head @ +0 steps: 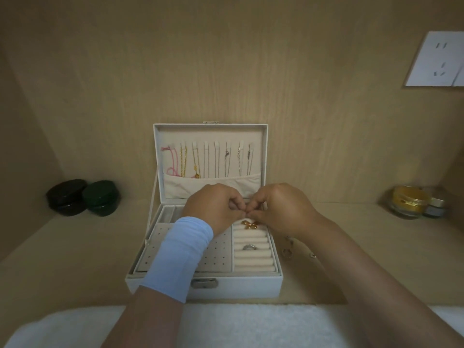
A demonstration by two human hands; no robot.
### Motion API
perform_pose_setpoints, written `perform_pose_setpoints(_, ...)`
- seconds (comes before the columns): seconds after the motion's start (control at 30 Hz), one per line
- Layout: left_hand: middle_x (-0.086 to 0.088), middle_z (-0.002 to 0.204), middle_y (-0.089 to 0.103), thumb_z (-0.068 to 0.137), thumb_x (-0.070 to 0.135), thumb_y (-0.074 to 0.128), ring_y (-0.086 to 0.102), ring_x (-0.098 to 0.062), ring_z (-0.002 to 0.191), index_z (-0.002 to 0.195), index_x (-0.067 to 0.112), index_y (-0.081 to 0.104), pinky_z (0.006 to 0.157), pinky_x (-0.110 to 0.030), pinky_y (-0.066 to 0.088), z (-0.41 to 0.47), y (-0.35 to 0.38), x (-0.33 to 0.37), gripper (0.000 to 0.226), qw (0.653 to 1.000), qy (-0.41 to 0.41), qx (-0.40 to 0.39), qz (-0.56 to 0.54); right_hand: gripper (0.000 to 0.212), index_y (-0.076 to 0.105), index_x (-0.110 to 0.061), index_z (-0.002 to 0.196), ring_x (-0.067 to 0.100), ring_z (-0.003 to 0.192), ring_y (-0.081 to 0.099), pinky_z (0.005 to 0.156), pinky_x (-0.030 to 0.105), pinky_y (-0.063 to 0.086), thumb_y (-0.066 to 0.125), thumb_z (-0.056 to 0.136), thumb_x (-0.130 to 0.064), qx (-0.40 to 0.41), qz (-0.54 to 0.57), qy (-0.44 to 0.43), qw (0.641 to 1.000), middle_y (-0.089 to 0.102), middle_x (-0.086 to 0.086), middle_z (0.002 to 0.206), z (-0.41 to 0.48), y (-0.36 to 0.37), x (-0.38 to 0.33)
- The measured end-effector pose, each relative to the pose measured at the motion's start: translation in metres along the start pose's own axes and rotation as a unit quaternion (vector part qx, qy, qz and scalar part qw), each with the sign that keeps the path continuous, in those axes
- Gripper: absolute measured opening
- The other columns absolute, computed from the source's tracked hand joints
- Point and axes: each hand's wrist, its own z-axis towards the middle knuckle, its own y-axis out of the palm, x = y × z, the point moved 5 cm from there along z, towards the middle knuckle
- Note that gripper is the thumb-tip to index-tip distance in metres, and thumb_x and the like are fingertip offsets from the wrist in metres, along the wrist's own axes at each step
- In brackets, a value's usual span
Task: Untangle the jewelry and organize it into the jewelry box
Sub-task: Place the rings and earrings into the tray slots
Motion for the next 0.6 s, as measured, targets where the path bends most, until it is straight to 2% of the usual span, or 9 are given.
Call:
perform_pose_setpoints(0.1,0.016,0.081,0.070,0.078,0.033,0.077,0.064,-0.001,0.078,0.085,0.033,0.074,0.082,-0.031,0.055,-0.002,-0.001,0.002,0.007,1.000,0.006,0.003,0.022,0.008,0.078,-0.038,0.089,0.002,0.085,0.063,0.080,0.033,0.054,0.073,0.085,-0.033,-0.040,0.023,-0.002,0.999,0.068,-0.018,0.087,-0.001,0.003,0.003)
perform_pose_setpoints(0.2,0.019,0.085,0.068,0.082,0.038,0.073,0.060,0.000,0.081,0.088,0.037,0.075,0.082,-0.025,0.052,-0.004,0.000,0.008,0.007,0.999,0.024,0.000,0.047,0.011,0.076,-0.036,0.093,-0.011,0.076,0.057,0.075,0.022,0.047,0.070,0.090,-0.029,-0.050,0.067,0.008,0.996,0.064,-0.021,0.091,-0.007,-0.010,0.011)
perform_pose_setpoints(0.27,0.020,0.084,0.065,0.086,0.038,0.069,0.058,0.000,0.081,0.090,0.038,0.076,0.081,-0.024,0.050,-0.005,0.002,0.011,0.008,0.997,0.034,-0.011,0.067,0.007,0.074,-0.034,0.092,-0.010,0.073,0.057,0.072,0.017,0.044,0.070,0.090,-0.028,-0.039,0.056,0.025,0.997,0.065,-0.017,0.096,-0.016,-0.028,0.017)
perform_pose_setpoints(0.37,0.021,0.083,0.063,0.089,0.037,0.065,0.057,-0.001,0.081,0.092,0.036,0.076,0.081,-0.024,0.050,-0.004,0.004,0.013,0.012,0.996,0.033,-0.024,0.082,0.010,0.076,-0.031,0.089,-0.006,0.073,0.062,0.062,0.010,0.047,0.073,0.085,-0.022,-0.120,0.001,0.067,0.991,0.069,-0.016,0.093,-0.033,-0.035,0.028)
perform_pose_setpoints(0.47,0.020,0.084,0.065,0.090,0.037,0.061,0.058,-0.002,0.082,0.090,0.035,0.076,0.083,-0.029,0.052,-0.003,0.005,0.015,0.015,0.994,0.029,-0.028,0.098,0.022,0.077,-0.032,0.092,0.000,0.084,0.065,0.077,0.023,0.055,0.082,0.071,-0.033,-0.208,-0.059,0.093,0.972,0.071,-0.019,0.088,-0.047,-0.019,0.030)
perform_pose_setpoints(0.53,0.021,0.084,0.065,0.090,0.037,0.060,0.059,-0.002,0.082,0.090,0.036,0.076,0.084,-0.030,0.053,-0.004,0.006,0.017,0.016,0.994,0.030,-0.030,0.101,0.033,0.077,-0.032,0.094,0.002,0.086,0.066,0.082,0.030,0.056,0.085,0.064,-0.040,-0.224,-0.085,0.097,0.966,0.072,-0.018,0.088,-0.051,-0.012,0.029)
perform_pose_setpoints(0.6,0.024,0.088,0.065,0.091,0.037,0.060,0.059,-0.001,0.087,0.091,0.038,0.074,0.088,-0.029,0.051,-0.005,0.003,0.016,0.014,0.997,0.025,-0.019,0.068,0.033,0.077,-0.029,0.094,0.006,0.086,0.066,0.082,0.032,0.056,0.085,0.064,-0.039,-0.231,-0.105,0.084,0.964,0.073,-0.016,0.090,-0.050,-0.007,0.026)
